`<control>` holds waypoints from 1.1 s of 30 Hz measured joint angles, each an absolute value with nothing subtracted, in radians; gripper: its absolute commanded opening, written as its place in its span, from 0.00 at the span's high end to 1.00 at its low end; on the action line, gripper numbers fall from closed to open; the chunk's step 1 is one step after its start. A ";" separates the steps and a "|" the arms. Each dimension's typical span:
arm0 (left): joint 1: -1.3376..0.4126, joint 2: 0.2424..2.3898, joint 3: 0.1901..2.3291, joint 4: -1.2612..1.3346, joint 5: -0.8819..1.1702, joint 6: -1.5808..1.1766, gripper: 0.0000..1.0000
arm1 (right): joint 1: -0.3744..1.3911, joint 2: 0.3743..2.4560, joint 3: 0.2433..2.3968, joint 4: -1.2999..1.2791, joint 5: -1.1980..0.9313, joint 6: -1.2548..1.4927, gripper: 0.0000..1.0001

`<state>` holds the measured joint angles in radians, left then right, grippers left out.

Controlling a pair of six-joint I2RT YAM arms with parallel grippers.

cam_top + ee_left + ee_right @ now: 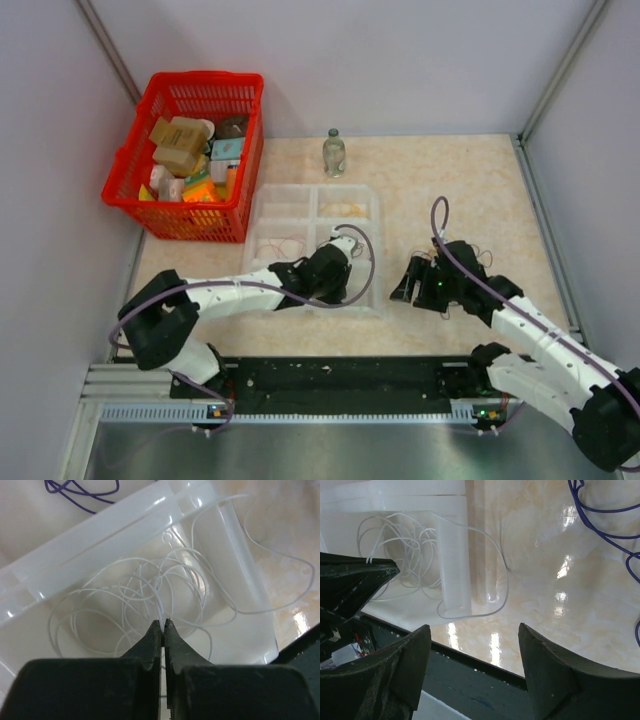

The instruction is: Untangle the cables

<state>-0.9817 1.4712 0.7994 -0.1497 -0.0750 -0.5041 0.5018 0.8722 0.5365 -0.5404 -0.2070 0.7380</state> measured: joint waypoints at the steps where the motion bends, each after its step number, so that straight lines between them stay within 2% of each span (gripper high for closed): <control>1: -0.982 1.494 0.821 -0.165 -0.081 -0.506 0.96 | 0.502 0.871 0.535 -0.538 -0.206 0.745 0.30; 3: -0.982 1.533 0.865 -0.187 -0.094 -0.508 0.84 | 0.502 0.863 0.520 -0.523 -0.208 0.761 0.33; 7: -0.985 1.514 0.868 -0.187 -0.093 -0.513 0.66 | 0.502 0.859 0.469 -0.497 -0.216 0.800 0.39; 11: -0.987 1.445 0.865 -0.187 -0.086 -0.517 0.57 | 0.502 0.909 0.447 -0.486 -0.209 0.871 0.40; 23: -0.987 1.245 0.861 -0.202 -0.039 -0.509 0.48 | 0.502 0.947 0.371 -0.317 -0.241 1.099 0.40; 28: -0.987 1.195 0.861 -0.202 -0.022 -0.499 0.44 | 0.502 0.868 0.371 -0.333 -0.220 1.128 0.39; 33: -0.987 1.169 0.859 -0.212 -0.017 -0.499 0.43 | 0.502 0.829 0.371 -0.340 -0.191 1.148 0.42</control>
